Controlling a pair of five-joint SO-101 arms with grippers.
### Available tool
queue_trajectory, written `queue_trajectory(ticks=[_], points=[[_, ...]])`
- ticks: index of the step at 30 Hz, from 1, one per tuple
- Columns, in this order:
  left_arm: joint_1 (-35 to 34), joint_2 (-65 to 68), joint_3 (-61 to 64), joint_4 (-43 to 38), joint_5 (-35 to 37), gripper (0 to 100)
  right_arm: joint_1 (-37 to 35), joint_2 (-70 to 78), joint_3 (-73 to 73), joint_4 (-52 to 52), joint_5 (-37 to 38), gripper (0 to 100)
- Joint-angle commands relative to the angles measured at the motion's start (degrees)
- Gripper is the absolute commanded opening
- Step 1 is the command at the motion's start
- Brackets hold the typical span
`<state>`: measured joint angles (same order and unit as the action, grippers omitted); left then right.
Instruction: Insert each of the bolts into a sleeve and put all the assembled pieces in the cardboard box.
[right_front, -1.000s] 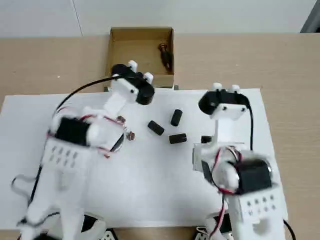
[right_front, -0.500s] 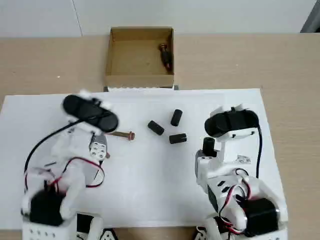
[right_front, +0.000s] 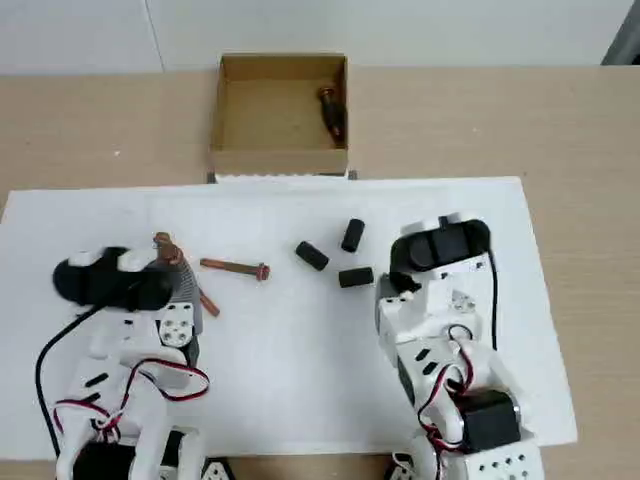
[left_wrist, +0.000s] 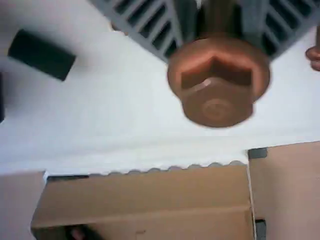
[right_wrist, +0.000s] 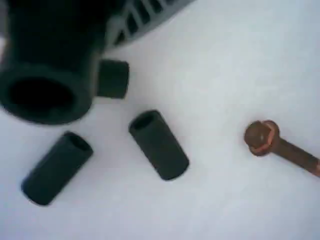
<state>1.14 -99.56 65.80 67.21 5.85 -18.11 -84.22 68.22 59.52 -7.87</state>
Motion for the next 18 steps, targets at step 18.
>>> queue_trajectory(ticks=[18], points=[[13.01, -4.57, 5.85, -11.16, 27.78, 0, -25.45, -16.84, 18.9, -16.22, 10.73, 0.2]])
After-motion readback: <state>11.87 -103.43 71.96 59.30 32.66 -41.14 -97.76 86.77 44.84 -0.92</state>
